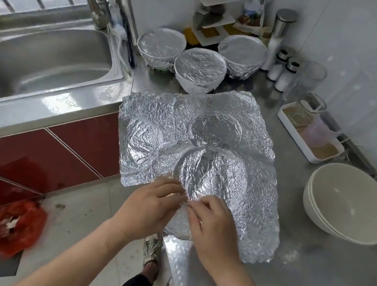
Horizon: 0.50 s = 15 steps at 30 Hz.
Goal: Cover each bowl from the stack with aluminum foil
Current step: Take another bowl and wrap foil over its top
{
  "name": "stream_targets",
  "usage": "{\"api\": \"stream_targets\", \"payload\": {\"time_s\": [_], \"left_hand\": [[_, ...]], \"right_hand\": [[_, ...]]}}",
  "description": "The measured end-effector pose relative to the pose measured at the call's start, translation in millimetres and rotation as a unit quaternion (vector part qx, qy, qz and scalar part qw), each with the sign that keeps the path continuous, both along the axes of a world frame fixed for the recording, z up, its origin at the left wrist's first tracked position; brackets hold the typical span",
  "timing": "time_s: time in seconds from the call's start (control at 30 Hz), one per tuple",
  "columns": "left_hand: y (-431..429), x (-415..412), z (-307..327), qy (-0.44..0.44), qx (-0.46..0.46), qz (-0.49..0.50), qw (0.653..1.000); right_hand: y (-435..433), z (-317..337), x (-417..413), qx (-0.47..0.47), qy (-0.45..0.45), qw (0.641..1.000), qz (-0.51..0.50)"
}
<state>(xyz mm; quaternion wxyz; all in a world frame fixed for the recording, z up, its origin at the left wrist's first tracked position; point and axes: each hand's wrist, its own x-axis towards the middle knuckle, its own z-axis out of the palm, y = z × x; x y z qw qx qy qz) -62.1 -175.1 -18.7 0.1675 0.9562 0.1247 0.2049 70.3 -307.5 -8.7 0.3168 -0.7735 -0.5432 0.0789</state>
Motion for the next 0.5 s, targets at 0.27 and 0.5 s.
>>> {"api": "stream_targets", "payload": {"time_s": [0.27,0.5], "left_hand": [[-5.8,8.9,-1.6,0.021,0.023,-0.032,0.999],[-7.0,10.3,-4.5,0.026,0.013,-0.03,0.999]], "right_hand": [[-14.1,-11.2,22.6,-0.033,-0.108,0.991,0.073],[-9.2,-15.4,14.9,-0.001,-0.181,0.981,0.066]]}}
